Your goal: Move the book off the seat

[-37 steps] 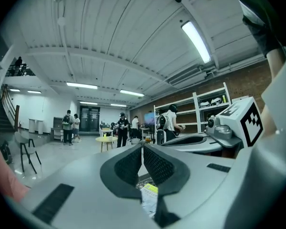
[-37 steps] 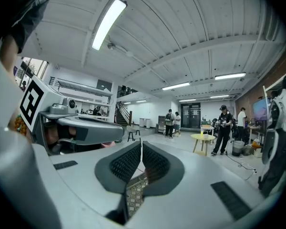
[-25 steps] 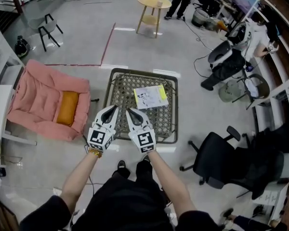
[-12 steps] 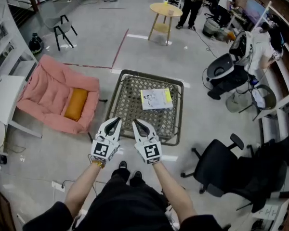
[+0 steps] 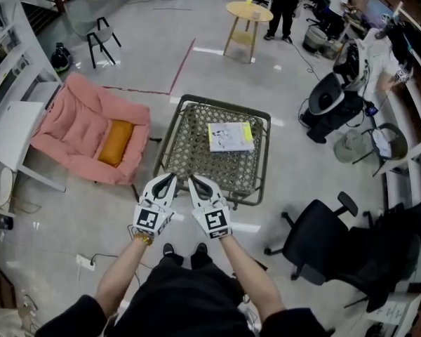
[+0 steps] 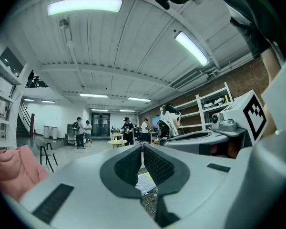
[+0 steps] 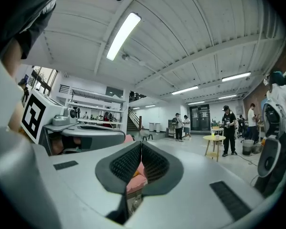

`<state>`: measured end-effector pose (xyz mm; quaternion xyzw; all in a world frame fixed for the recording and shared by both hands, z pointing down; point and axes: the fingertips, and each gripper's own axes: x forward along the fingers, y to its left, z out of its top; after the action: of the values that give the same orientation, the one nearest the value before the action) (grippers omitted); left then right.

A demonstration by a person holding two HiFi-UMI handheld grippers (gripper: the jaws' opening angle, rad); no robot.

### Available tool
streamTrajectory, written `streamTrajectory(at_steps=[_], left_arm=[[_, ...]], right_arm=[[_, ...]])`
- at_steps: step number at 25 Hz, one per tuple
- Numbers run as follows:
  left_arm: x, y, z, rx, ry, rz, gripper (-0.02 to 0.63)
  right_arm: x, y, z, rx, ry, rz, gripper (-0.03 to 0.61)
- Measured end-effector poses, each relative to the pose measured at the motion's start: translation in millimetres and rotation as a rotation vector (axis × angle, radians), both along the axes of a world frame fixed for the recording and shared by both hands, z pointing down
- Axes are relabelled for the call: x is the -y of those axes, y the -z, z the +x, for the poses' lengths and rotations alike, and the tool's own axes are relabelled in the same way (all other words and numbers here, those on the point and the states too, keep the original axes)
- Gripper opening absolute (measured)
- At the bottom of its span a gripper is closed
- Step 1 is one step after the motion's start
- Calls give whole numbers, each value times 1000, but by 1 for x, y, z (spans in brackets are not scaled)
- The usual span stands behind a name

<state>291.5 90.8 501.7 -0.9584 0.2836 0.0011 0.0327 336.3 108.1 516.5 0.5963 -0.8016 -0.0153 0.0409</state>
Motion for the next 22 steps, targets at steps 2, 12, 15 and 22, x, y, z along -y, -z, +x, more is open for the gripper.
streamTrajectory(at_steps=[2,12,15,22], left_arm=[[1,-3,-3,13,2,-13,23],[-1,-8,-28,36,-9,-25,23],[1,-9,-32,33,-27,-27,23],[10,-2,-39,24,-38,-28,23]], right_arm=[[1,0,-4,-4,-1,0,14],[0,-7,-28,-18,7,-20,14],[2,-6,-33,-33,1,-24,14],[11,-2,-39,-50,-11,-30,14]])
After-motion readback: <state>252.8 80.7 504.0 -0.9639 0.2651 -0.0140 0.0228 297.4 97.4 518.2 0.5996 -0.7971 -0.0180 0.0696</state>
